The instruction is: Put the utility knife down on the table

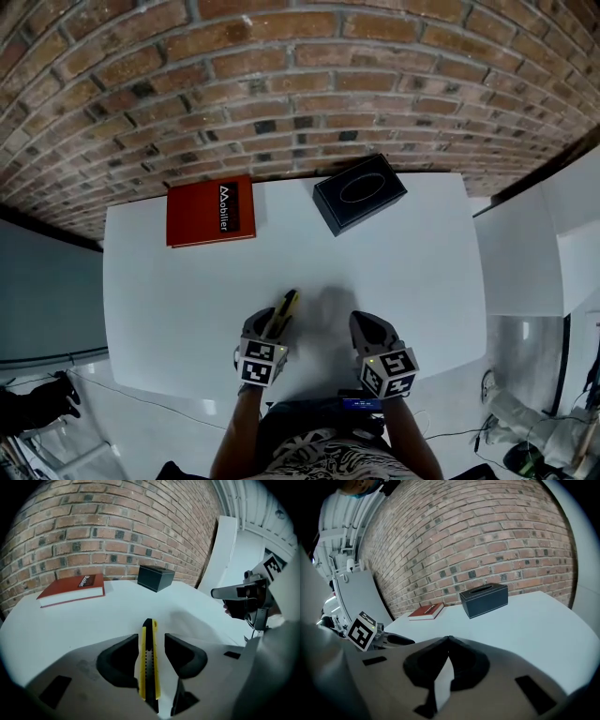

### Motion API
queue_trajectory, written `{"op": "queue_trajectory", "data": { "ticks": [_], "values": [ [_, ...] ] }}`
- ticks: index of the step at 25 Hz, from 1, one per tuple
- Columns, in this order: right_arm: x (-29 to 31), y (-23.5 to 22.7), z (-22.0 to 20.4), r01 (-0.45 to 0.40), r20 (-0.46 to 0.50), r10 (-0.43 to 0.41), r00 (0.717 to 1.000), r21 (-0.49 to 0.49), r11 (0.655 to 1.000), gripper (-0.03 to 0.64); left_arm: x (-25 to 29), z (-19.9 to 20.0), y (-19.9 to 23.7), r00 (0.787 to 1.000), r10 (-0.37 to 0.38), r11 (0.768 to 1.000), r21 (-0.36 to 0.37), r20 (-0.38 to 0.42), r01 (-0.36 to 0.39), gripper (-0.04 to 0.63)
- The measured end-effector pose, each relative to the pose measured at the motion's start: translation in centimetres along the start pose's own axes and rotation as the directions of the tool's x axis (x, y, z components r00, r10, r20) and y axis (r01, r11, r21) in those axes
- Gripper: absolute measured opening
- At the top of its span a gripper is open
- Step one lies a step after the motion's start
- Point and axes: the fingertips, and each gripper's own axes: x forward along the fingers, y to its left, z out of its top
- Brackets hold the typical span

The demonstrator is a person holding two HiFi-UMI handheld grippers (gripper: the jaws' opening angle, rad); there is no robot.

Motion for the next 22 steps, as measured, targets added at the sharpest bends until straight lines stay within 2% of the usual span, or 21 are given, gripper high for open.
{"op": "queue_trajectory", "data": {
  "ticks": [4, 8, 13, 16, 19, 22],
  "values": [
    [-0.6, 0.2, 0.8, 0.007, 0.025, -0.006, 1.0, -0.006, 1.0, 0.0, -1.3, 2.2, -0.1, 0.996, 0.009, 1.0, 0.012, 0.087, -0.01, 0.16],
    [-1.2, 1.3, 1.2, 0.011, 0.026, -0.009, 1.0, -0.056, 0.998, 0.0, -3.1, 4.1, -0.3, 0.985, -0.008, 0.999, -0.043, 0.172, 0.015, 0.146],
    [-2.1, 2.6, 2.4, 0.009, 0.066, -0.003, 0.998, -0.086, 0.996, 0.001, -4.9, 5.7, -0.8, 0.978, -0.013, 1.0, 0.014, 0.207, 0.01, 0.112],
    [-2.9, 3.4, 3.0, 0.012, 0.088, -0.003, 0.996, -0.102, 0.995, 0.001, -6.3, 6.4, -0.9, 0.972, 0.0, 1.0, 0.012, 0.235, -0.003, 0.073],
    [-3.7, 4.1, 3.7, 0.017, 0.111, -0.004, 0.994, -0.116, 0.993, 0.001, -7.8, 7.3, -0.7, 0.96, 0.023, 1.0, -0.008, 0.278, -0.022, 0.028],
    [-4.6, 4.8, 4.1, 0.022, 0.135, -0.004, 0.991, -0.129, 0.991, 0.0, -9.7, 8.3, -0.8, 0.94, 0.015, 0.998, -0.057, 0.341, 0.005, 0.018]
  ]
}}
